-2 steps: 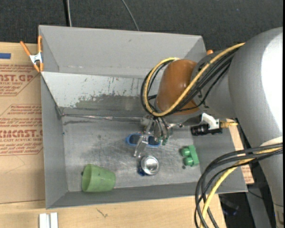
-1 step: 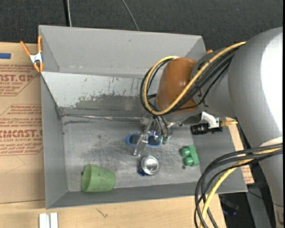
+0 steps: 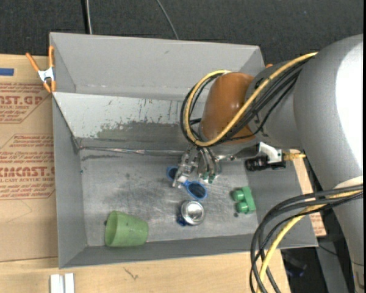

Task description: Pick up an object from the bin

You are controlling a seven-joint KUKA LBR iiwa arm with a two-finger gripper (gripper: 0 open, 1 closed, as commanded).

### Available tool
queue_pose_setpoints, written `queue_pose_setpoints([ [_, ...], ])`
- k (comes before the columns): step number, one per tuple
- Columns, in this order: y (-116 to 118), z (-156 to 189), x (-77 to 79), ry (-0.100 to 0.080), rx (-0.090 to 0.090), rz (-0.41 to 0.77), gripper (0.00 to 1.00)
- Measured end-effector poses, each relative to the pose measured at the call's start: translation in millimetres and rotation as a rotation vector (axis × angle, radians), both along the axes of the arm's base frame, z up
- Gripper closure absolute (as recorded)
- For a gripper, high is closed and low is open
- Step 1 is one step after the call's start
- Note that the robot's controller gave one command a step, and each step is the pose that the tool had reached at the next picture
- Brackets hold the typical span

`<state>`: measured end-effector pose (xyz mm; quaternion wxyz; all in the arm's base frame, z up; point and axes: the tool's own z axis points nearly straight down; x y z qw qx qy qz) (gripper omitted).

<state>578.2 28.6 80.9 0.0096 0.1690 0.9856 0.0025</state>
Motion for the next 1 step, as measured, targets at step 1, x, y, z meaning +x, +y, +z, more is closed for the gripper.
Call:
queue_pose_setpoints([
  [1,0.8,68.2,1.9,0.011,0.0,0.002,1.0],
])
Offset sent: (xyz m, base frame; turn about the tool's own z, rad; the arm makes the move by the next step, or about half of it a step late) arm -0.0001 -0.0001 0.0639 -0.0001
